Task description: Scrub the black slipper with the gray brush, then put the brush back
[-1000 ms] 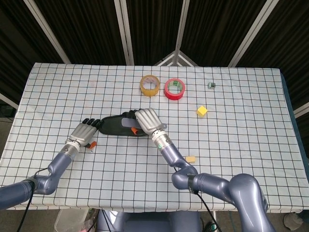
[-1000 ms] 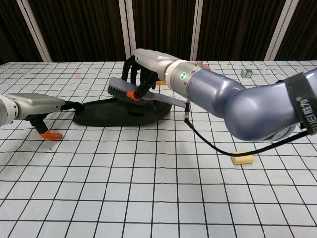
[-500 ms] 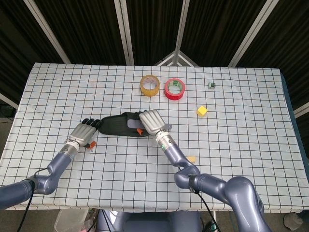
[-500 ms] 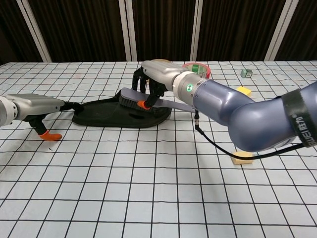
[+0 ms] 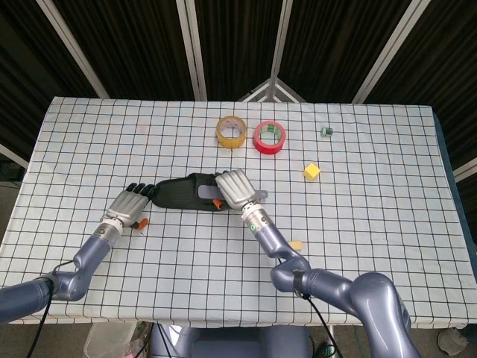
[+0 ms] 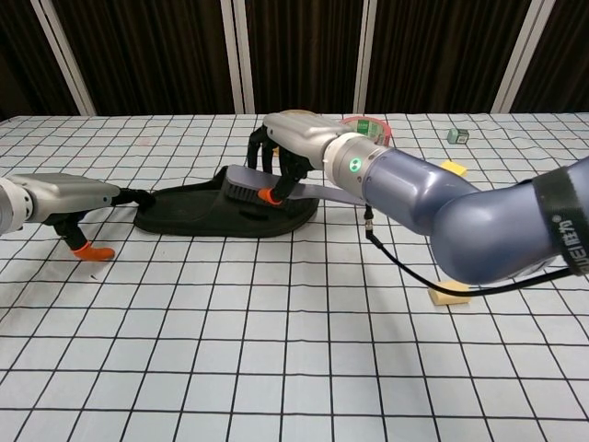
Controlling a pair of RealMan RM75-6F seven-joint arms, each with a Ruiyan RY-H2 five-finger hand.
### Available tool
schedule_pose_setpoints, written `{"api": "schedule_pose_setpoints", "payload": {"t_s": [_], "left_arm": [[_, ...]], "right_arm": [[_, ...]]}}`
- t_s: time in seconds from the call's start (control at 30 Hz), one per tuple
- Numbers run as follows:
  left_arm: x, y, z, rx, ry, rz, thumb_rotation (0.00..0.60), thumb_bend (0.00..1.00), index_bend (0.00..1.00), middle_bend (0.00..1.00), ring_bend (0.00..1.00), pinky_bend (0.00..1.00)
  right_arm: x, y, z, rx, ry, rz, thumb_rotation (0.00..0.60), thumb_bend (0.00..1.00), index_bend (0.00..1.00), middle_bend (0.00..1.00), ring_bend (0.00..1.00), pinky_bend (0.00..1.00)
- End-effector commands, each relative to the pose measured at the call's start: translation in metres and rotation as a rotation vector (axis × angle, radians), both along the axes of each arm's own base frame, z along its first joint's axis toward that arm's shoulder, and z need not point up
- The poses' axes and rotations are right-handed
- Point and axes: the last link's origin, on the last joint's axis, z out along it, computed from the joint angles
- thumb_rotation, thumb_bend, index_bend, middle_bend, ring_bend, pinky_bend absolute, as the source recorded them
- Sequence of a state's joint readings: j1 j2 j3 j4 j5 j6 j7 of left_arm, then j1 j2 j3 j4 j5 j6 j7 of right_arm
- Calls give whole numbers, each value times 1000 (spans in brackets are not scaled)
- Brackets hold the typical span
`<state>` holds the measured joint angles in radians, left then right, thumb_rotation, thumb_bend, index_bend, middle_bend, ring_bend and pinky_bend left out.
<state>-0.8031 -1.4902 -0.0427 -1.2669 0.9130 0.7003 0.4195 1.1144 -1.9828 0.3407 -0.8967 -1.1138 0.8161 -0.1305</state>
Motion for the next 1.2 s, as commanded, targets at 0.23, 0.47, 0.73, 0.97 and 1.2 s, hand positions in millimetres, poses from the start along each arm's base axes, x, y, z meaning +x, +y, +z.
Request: {"api": "schedule_pose_setpoints", "payload": {"t_s": [0.23,0.47,0.73,0.97,1.2], "left_arm": [[-2,0,-1,-5,-1,9,553,544,10,23,0,16],[-3,0,4,4,-3,3,552,544,10,23,0,16],[-3,-2,6,5,-3,4,553,544,10,23,0,16],[-4,-3,8,10,-3,6,553,544,10,23,0,16],[0,-7,9,15,-10,-5,555,544,10,23,0,16]], "right_arm": [[28,18,-6,7,-16,66,600,506,740,610,525,545],[15,10,-9,-4,15,22,600,506,741,610,525,545],[-6,-3,-7,-37,66,-17,600,506,741,610,525,545],[-35,-11,4,-63,120,-47,600,506,740,610,527,545],[-31,-10,16,-95,124,-10,600,506,740,610,527,545]]}}
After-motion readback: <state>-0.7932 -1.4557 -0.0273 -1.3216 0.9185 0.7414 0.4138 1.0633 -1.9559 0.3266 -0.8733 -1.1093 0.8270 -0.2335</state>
